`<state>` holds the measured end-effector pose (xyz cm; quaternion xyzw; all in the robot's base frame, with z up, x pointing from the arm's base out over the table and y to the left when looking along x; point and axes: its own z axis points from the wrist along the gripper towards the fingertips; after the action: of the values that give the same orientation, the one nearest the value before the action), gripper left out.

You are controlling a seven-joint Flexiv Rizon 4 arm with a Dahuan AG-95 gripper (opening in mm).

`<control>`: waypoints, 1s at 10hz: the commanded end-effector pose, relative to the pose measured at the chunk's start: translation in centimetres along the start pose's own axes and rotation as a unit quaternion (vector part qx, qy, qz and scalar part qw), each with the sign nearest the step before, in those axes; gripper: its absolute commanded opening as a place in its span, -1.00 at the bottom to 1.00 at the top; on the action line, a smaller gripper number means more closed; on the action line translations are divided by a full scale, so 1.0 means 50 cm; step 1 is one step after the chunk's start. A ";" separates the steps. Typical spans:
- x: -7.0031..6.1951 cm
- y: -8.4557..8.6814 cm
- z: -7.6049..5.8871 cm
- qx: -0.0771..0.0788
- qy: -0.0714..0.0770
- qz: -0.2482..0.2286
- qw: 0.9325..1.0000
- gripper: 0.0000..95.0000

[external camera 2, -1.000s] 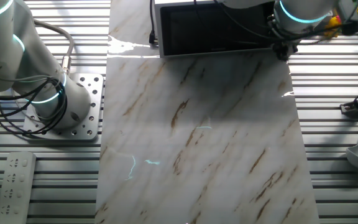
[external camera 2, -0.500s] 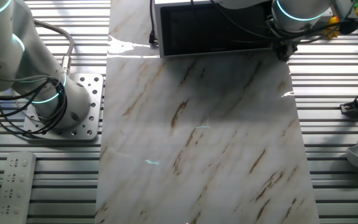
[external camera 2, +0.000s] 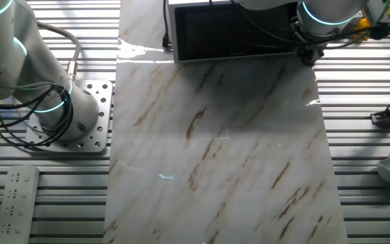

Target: Open the microwave door

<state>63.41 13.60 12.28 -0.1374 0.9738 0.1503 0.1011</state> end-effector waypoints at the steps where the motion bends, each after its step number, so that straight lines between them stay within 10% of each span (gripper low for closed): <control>1: 0.000 -0.007 0.000 -0.004 -0.001 0.000 1.000 0.20; 3: 0.000 -0.008 0.001 0.002 0.000 -0.002 1.000 0.20; 4: 0.000 -0.008 0.001 0.005 0.000 -0.004 1.000 -0.20; 5: 0.001 -0.010 0.000 -0.002 -0.001 0.002 1.000 -0.20; 6: -0.001 -0.005 -0.001 -0.013 -0.002 0.008 1.000 0.20; 10: -0.016 0.010 0.006 -0.007 0.000 0.010 1.000 0.20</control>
<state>64.22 14.21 12.30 -0.1242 0.9744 0.1590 0.0995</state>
